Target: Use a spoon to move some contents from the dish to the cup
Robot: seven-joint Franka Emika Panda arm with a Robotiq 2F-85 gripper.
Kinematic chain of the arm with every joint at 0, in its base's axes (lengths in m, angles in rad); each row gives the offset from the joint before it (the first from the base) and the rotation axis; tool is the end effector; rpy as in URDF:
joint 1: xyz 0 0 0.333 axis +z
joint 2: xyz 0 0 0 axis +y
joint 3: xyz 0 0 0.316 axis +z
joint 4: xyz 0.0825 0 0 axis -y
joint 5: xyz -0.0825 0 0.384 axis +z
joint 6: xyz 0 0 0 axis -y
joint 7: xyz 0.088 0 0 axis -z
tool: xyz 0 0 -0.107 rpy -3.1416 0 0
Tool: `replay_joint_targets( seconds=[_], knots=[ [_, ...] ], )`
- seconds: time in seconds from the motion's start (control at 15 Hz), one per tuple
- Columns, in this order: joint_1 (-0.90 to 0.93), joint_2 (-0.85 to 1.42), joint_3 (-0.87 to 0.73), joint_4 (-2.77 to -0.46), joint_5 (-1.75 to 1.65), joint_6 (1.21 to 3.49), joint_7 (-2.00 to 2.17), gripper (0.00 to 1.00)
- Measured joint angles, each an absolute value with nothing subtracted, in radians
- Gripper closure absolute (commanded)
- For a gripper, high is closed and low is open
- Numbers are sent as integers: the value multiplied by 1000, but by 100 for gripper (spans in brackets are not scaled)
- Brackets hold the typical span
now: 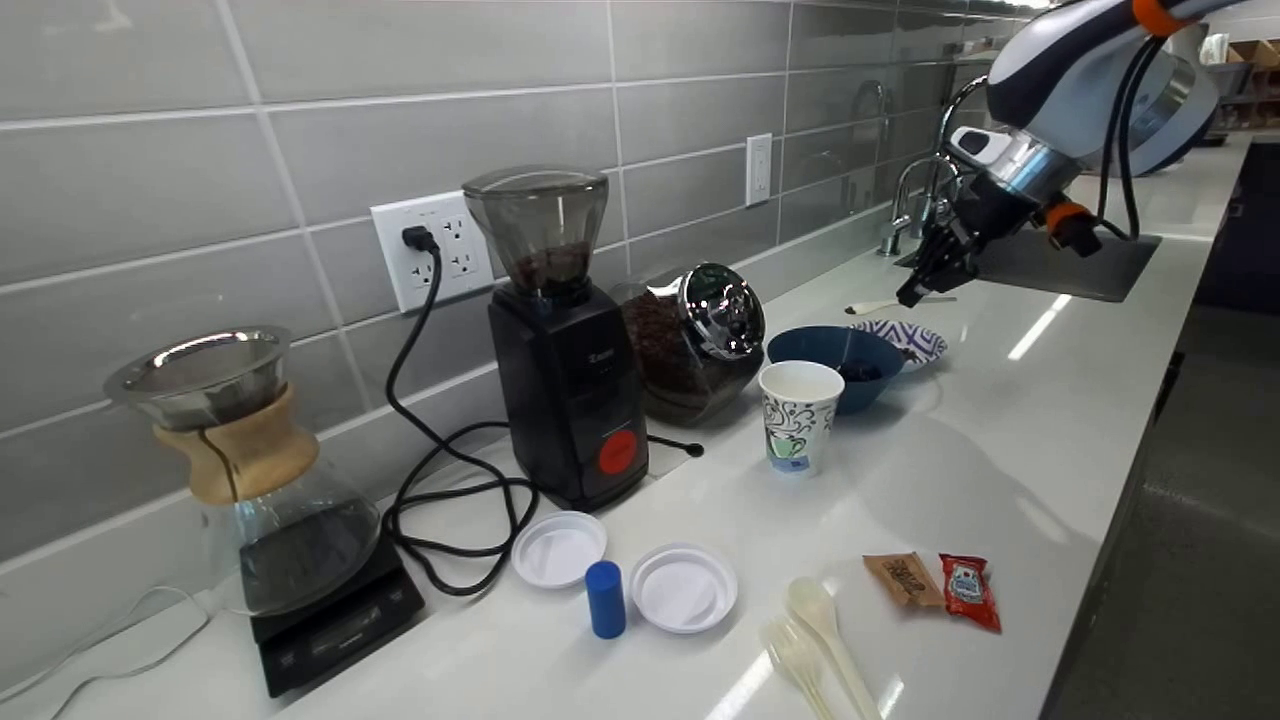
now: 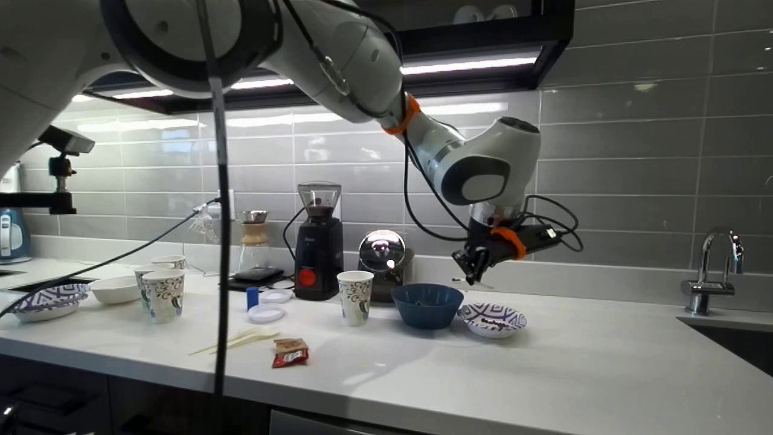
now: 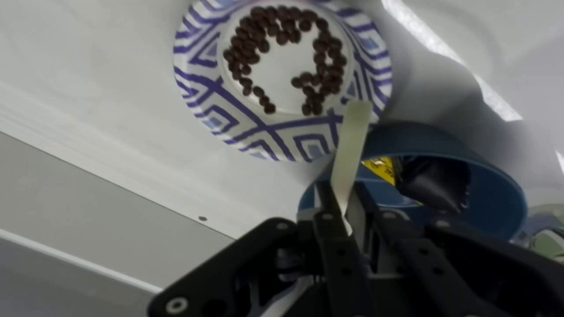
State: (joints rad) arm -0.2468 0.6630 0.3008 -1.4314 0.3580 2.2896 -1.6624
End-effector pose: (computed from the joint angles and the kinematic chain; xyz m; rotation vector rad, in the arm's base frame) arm 0.7412 0.0012 0.3418 -2.1819 -1.8842 -0.7128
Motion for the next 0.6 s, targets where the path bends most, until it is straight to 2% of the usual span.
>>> replay_joint_targets(
  seconds=[0.6],
  knots=[
    [-167,323,322,-1834,447,2287,-1662,97]
  ],
)
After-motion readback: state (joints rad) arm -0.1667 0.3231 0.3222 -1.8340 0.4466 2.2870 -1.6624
